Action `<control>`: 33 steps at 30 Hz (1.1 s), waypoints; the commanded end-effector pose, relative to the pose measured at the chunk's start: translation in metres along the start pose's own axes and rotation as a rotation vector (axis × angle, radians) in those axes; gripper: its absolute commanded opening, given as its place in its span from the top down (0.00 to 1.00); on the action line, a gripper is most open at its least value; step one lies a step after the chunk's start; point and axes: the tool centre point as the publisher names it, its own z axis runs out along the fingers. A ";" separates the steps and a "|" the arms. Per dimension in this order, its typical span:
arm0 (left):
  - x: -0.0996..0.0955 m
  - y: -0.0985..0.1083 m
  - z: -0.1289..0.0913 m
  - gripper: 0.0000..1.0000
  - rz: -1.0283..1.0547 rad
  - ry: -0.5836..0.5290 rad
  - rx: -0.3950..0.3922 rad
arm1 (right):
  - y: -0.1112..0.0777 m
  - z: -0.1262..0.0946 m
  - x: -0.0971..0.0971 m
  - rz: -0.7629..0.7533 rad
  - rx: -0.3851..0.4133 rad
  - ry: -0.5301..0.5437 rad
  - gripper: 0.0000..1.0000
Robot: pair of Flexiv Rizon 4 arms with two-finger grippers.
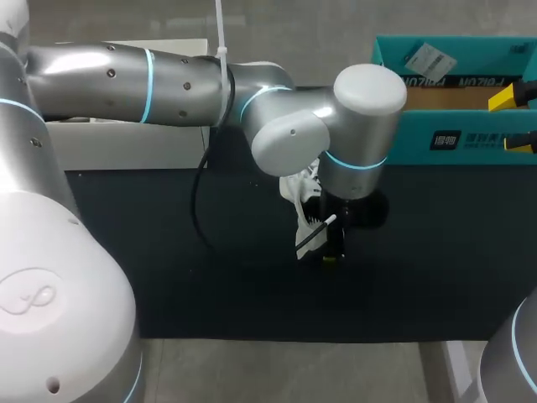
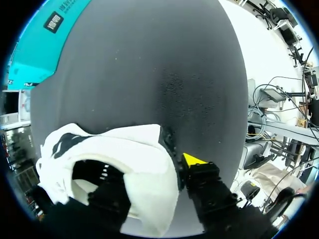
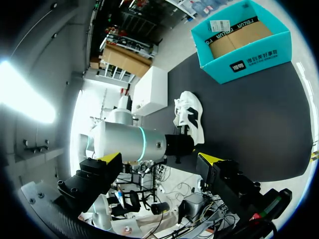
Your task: Take the shoe out of the shoebox, open the shoe tongue, remove and reinsert the insole, then place the shoe into the shoebox
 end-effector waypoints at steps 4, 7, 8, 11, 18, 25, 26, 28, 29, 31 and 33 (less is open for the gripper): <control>0.004 0.002 -0.002 1.00 0.007 0.012 0.000 | 0.000 0.001 0.000 0.001 0.001 -0.002 0.00; 0.007 0.003 -0.010 1.00 0.013 0.017 0.006 | 0.000 0.001 0.000 0.001 0.001 -0.002 0.00; 0.008 0.003 -0.013 1.00 0.014 0.016 0.009 | 0.000 0.001 0.000 0.001 0.001 -0.002 0.00; 0.011 0.008 -0.030 1.00 -0.035 0.013 0.021 | 0.000 0.001 0.000 0.001 0.001 -0.002 0.00; 0.012 0.027 -0.078 1.00 -0.091 0.021 -0.002 | 0.000 0.001 0.000 0.001 0.001 -0.002 0.00; 0.017 0.047 -0.113 1.00 -0.204 -0.001 -0.033 | 0.000 0.001 0.000 0.001 0.001 -0.002 0.00; 0.019 0.049 -0.118 1.00 -0.207 -0.004 -0.030 | 0.000 0.001 0.000 0.001 0.001 -0.002 0.00; 0.022 0.049 -0.127 1.00 -0.210 -0.017 -0.024 | 0.000 0.001 0.000 0.001 0.001 -0.002 0.00; 0.023 0.049 -0.131 1.00 -0.206 -0.031 -0.014 | 0.000 0.001 0.000 0.001 0.001 -0.002 0.00; 0.024 0.049 -0.135 1.00 -0.205 -0.046 -0.002 | 0.000 0.001 0.000 0.001 0.001 -0.002 0.00; 0.024 0.049 -0.135 1.00 -0.205 -0.046 -0.002 | 0.000 0.001 0.000 0.001 0.001 -0.002 0.00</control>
